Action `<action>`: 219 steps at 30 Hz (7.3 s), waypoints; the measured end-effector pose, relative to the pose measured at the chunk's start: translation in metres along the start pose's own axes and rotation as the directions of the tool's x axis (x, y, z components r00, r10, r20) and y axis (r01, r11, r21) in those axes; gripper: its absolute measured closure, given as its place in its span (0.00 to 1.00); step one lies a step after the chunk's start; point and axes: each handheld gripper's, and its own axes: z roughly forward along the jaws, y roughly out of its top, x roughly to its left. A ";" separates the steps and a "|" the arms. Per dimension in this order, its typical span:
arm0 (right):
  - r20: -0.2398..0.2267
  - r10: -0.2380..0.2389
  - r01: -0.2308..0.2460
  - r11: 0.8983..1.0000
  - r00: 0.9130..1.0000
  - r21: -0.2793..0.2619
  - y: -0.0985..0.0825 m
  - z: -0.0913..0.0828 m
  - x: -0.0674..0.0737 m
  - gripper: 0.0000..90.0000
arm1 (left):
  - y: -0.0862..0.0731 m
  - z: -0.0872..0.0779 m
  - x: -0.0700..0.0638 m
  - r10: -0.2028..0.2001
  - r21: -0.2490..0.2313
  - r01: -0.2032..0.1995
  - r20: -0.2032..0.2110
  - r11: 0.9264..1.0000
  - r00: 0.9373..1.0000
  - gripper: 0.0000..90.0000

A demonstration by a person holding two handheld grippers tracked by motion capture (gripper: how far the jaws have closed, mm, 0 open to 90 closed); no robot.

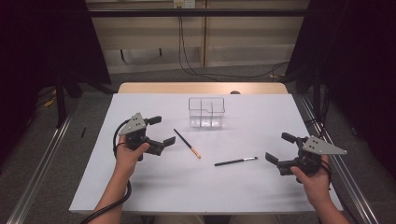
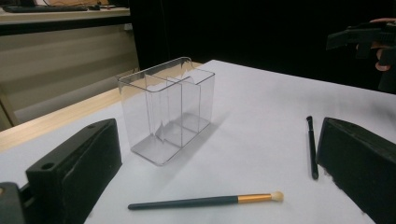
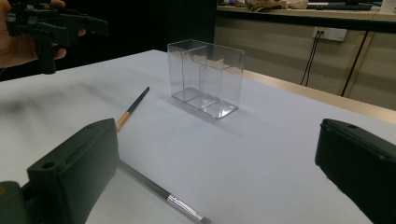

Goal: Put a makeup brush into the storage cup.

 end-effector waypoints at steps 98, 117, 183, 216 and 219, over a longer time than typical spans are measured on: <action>-0.034 -0.007 0.008 1.000 0.999 0.026 -0.004 0.006 -0.001 0.00 | -0.014 0.121 0.014 0.062 0.714 -0.212 0.230 0.668 0.971 0.01; -0.031 -0.014 0.014 1.000 0.999 0.027 -0.003 0.006 0.000 0.01 | 0.003 0.110 0.011 0.051 0.775 -0.237 0.256 0.586 0.965 0.58; -0.046 -0.015 0.017 0.998 0.999 0.055 -0.007 0.015 0.001 0.01 | 0.011 0.110 0.004 0.001 0.883 -0.179 0.198 0.435 0.980 0.93; -0.062 -0.021 0.025 0.997 0.998 0.068 -0.007 0.022 0.002 0.01 | 0.012 0.085 0.007 -0.036 0.827 -0.112 0.158 0.551 0.987 0.94; -0.061 -0.023 0.027 0.997 0.998 0.069 -0.006 0.021 0.003 0.01 | 0.012 0.083 0.004 -0.067 0.767 -0.065 0.139 0.639 0.988 0.94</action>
